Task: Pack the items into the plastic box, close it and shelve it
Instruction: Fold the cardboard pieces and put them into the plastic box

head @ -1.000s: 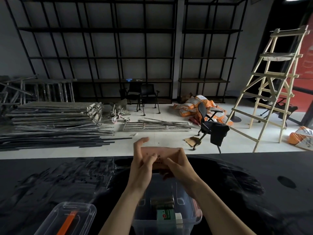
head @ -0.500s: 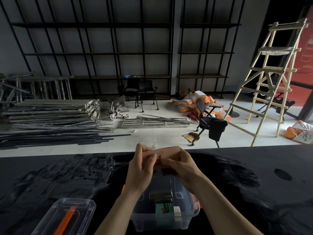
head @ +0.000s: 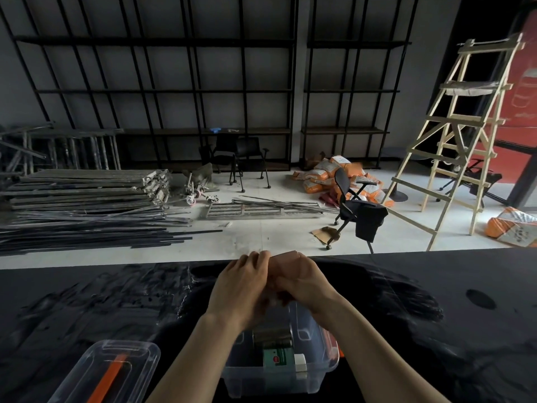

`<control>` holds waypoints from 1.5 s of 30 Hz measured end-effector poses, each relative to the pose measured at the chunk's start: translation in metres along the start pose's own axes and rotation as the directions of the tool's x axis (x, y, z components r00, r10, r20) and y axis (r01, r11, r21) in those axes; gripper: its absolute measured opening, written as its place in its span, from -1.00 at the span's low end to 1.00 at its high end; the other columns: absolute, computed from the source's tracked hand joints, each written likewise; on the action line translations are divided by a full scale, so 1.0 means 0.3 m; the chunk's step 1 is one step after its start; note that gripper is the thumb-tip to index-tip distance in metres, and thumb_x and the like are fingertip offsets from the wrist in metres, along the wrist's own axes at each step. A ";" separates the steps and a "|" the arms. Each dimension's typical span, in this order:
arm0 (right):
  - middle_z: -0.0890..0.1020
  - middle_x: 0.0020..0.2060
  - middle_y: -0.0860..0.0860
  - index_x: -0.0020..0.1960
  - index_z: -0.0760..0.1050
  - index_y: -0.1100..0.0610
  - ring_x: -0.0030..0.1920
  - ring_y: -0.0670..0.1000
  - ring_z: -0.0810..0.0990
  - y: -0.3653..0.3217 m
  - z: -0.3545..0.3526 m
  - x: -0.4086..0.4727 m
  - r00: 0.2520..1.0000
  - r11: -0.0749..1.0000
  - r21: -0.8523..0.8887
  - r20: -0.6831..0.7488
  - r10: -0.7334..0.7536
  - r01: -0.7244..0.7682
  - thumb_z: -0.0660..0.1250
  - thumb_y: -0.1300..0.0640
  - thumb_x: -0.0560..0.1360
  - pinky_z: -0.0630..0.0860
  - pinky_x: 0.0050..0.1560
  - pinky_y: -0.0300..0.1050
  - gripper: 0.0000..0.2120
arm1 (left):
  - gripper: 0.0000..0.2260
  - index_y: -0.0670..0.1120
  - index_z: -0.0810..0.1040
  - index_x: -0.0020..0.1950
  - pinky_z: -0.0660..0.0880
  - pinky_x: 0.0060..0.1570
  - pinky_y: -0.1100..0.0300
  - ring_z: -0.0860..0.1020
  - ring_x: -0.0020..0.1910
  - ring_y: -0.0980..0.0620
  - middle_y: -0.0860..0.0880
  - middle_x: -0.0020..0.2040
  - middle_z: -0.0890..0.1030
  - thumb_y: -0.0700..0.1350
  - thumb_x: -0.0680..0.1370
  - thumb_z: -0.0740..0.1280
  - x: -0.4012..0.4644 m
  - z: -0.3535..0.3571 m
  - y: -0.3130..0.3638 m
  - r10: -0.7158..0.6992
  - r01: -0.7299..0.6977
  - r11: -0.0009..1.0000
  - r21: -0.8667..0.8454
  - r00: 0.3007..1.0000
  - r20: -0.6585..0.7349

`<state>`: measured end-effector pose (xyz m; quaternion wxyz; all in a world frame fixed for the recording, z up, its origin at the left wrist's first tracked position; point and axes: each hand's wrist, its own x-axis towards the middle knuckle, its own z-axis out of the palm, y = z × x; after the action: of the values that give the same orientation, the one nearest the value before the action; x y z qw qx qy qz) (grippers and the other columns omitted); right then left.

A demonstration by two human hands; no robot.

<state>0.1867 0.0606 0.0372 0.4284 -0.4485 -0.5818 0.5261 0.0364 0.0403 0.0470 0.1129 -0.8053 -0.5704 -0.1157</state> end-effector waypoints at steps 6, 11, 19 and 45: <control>0.69 -0.16 0.13 0.07 0.53 0.23 -0.23 0.10 0.68 -0.013 -0.022 0.004 0.993 0.996 0.013 -0.072 0.092 -0.091 0.50 0.33 0.38 0.61 -0.31 -0.09 -0.70 | -0.49 -0.01 0.25 0.33 0.60 -0.11 -0.01 0.70 -0.02 -0.16 -0.04 0.11 0.66 0.14 0.51 0.37 -0.015 0.009 -0.012 -0.062 0.060 0.987 -0.151 0.998 -0.007; 0.72 -0.08 0.20 0.06 0.59 0.21 -0.05 0.24 0.72 0.005 -0.021 0.005 0.989 0.987 0.143 -0.113 0.092 -0.076 0.48 0.37 0.42 0.67 -0.01 0.17 -0.75 | -0.46 -0.01 0.26 0.34 0.64 -0.12 0.00 0.70 -0.05 -0.12 -0.04 0.09 0.67 0.12 0.49 0.42 -0.023 0.027 -0.001 -0.138 0.131 0.970 -0.204 0.990 -0.018; 0.66 -0.07 0.13 0.10 0.54 0.14 -0.10 0.15 0.67 0.001 -0.091 0.042 0.954 0.921 -0.350 -0.293 0.065 -0.170 0.35 0.20 0.38 0.60 -0.23 -0.01 -0.71 | -0.25 0.00 0.24 0.50 0.52 0.11 0.02 0.58 0.27 -0.08 0.06 0.37 0.53 0.35 0.45 0.34 -0.044 0.081 0.038 -0.167 0.215 0.922 -0.323 0.971 0.172; 0.61 0.06 0.09 0.31 0.43 0.08 0.01 0.11 0.61 0.035 -0.142 0.004 0.972 0.500 -0.856 -0.018 0.233 -0.135 0.33 0.24 0.44 0.64 -0.10 -0.02 -0.56 | -0.78 0.27 0.62 0.11 0.51 0.20 -0.11 0.49 0.22 -0.06 0.11 0.08 0.59 0.20 0.51 0.29 -0.017 0.237 -0.024 0.403 -0.306 0.914 -0.265 0.620 0.673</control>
<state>0.2286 0.0719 0.0301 0.0662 -0.6327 -0.7338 0.2385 0.0319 0.0603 -0.0215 -0.1476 -0.8876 -0.3899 0.1958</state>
